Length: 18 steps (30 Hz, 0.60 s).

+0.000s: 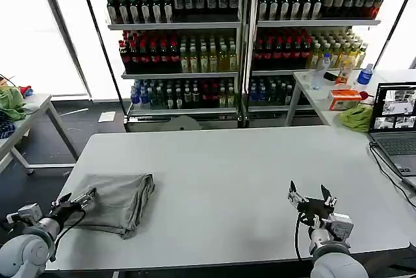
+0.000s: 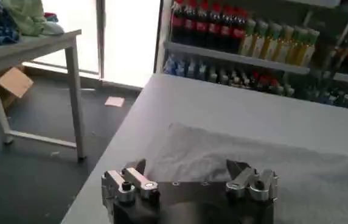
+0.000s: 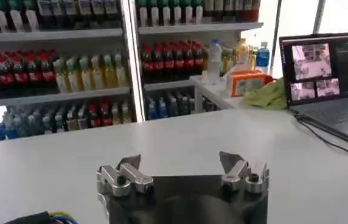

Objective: Fold and organize the clothes.

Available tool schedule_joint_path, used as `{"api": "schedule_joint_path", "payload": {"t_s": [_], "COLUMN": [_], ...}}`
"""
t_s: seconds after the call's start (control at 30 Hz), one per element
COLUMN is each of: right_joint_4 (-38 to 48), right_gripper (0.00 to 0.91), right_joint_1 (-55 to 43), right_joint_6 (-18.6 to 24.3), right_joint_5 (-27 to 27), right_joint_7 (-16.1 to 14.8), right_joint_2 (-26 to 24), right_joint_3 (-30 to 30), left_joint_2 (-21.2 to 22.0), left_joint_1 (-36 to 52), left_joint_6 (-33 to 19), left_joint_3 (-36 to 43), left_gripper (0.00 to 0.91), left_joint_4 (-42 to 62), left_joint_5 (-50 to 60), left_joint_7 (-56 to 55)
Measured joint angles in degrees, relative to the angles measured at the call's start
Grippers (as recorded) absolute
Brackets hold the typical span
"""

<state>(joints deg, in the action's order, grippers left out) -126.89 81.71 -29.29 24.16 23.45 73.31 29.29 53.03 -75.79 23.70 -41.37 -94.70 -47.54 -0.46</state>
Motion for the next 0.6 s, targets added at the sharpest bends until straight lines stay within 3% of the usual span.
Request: {"api": "schedule_joint_path", "payload": {"t_s": [0.23,0.37,0.4,0.47,0.6], "right_joint_4": [0.0,0.1,0.2,0.4,0.7], "right_gripper": [0.907,0.907,0.907,0.907,0.907], "right_joint_1": [0.0,0.2,0.3,0.4,0.2], "right_joint_6": [0.1,0.2,0.3,0.4,0.5], "right_joint_5": [0.0,0.0,0.0,0.0,0.0], "right_joint_7": [0.0,0.0,0.0,0.0,0.0], "right_joint_2": [0.1,0.1,0.1,0.1,0.3], "right_joint_3": [0.0,0.3,0.3,0.3,0.0], "left_joint_2": [0.4,0.6,0.6,0.6,0.6], "left_joint_1": [-0.4,-0.3,-0.4,-0.5,-0.6], "left_joint_6": [-0.9,-1.7,-1.8,-2.1,-2.3], "left_joint_3": [0.8,1.0,1.1,1.0,1.0], "left_gripper": [0.625,0.292,0.121,0.01,0.0], "left_joint_4": [0.8,1.6,1.8,2.0,2.1], "left_joint_5": [1.8,2.7,2.8,3.0,3.2], "left_joint_7": [2.4,3.6,3.9,4.2,4.5]}}
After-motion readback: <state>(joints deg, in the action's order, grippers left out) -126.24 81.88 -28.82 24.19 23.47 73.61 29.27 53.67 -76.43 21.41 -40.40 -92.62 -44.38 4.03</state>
